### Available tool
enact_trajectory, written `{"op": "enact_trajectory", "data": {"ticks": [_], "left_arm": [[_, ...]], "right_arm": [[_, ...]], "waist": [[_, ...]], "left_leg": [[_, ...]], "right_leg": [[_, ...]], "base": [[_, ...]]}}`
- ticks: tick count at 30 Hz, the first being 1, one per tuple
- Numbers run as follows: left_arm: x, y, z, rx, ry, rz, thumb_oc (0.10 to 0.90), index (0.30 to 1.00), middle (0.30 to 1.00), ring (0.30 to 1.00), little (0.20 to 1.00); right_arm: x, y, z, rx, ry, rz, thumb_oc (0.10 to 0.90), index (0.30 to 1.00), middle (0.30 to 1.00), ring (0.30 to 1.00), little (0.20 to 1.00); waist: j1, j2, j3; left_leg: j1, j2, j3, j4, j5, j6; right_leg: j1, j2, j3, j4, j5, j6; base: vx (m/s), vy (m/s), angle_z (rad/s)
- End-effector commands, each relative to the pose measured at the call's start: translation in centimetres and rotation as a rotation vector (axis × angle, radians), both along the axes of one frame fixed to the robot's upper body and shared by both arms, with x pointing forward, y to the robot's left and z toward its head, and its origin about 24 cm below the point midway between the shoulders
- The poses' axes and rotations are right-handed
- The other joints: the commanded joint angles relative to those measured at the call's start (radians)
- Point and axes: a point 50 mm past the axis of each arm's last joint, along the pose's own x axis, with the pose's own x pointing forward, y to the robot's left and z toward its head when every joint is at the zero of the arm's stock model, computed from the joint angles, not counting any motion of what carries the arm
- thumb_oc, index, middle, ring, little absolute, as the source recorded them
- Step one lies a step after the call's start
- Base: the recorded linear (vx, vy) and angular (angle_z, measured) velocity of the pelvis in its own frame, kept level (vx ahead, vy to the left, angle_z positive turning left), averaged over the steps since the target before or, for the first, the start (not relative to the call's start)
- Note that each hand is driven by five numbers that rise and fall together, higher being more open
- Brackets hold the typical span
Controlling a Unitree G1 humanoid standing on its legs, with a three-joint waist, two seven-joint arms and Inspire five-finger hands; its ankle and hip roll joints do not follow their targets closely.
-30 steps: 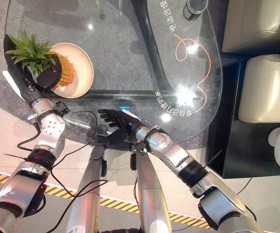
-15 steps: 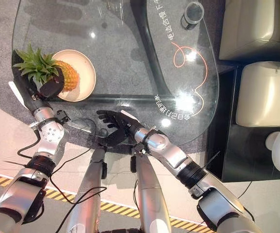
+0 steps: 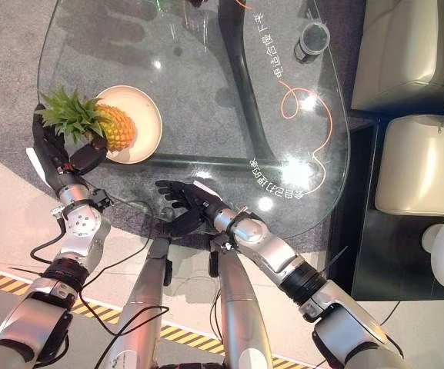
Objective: Pick up the fruit to the plate
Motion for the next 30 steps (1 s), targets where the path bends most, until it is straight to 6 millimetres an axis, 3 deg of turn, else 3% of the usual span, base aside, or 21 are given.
{"op": "enact_trajectory", "data": {"ticks": [1,8,17,30], "left_arm": [[-0.4,0.5,1.7,-0.060,-0.126,0.015,0.800,0.900,0.900,0.900,0.900],[-0.7,0.4,0.7,-0.069,-0.094,0.004,0.800,0.900,0.900,0.900,0.900],[-1.0,1.1,-0.3,-0.089,-0.050,0.008,0.800,0.900,0.900,0.900,0.900],[-3.3,1.4,-6.4,-0.205,0.145,0.025,0.800,0.900,0.900,0.900,0.900]], "right_arm": [[-2.5,2.8,2.8,0.191,-0.117,0.134,0.800,0.900,0.900,0.900,0.900],[-2.7,2.6,2.6,0.202,-0.117,0.137,0.800,0.900,0.900,0.900,0.900],[-2.5,2.3,2.6,0.196,-0.116,0.131,0.800,0.900,0.900,0.900,0.900],[-2.6,1.5,1.8,0.191,-0.103,0.104,0.800,0.900,0.900,0.900,0.900]], "waist": [[-0.021,0.025,-0.026],[-0.019,0.025,-0.026],[-0.019,0.044,-0.026],[-0.012,0.040,-0.026]], "left_leg": [[-0.004,-0.055,0.020,0.087,-0.039,0.049],[0.007,-0.053,0.018,0.077,-0.037,0.051],[0.031,-0.055,0.014,0.079,-0.040,0.051],[0.179,-0.052,0.003,0.030,-0.054,0.059]], "right_leg": [[0.081,0.018,-0.010,-0.111,0.041,0.043],[0.092,0.024,-0.011,-0.113,0.038,0.042],[0.118,0.022,-0.011,-0.108,0.028,0.038],[0.270,0.018,-0.001,-0.165,0.017,0.036]], "base": [[0.00,-0.040,0.02],[0.00,-0.017,0.00],[0.00,0.000,0.00],[0.00,0.000,0.00]]}}
